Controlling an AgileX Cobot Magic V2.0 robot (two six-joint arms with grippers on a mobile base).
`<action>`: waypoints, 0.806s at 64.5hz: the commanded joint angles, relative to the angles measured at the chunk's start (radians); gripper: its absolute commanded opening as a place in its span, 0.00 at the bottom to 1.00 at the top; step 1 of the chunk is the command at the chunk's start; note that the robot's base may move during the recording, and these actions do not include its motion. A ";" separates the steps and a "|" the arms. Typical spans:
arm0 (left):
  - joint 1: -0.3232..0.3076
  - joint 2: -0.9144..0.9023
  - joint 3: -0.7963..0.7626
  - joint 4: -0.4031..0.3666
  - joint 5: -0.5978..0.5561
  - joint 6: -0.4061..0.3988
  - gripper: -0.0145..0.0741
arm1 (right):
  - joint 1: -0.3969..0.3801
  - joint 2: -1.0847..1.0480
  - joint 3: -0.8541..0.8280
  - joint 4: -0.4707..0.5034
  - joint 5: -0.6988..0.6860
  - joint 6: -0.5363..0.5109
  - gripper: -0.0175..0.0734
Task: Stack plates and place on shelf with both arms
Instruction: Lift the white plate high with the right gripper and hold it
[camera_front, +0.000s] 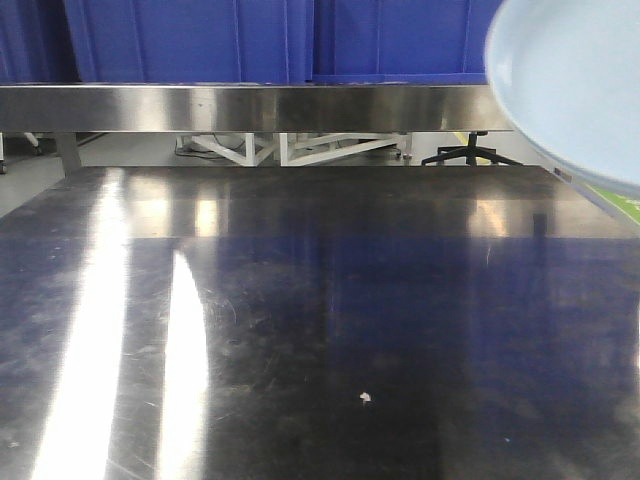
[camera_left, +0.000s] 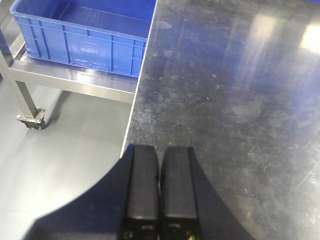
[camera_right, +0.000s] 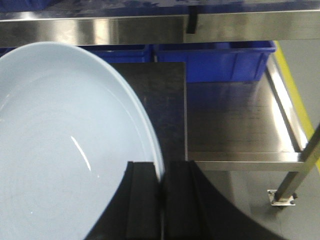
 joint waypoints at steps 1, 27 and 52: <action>-0.004 0.001 -0.029 -0.009 -0.068 -0.007 0.26 | -0.030 -0.089 0.014 -0.008 -0.077 -0.004 0.22; -0.004 0.001 -0.029 -0.009 -0.068 -0.007 0.26 | -0.039 -0.158 0.049 -0.008 -0.079 -0.004 0.22; -0.004 0.001 -0.029 -0.009 -0.068 -0.007 0.26 | -0.039 -0.158 0.049 -0.008 -0.079 -0.004 0.22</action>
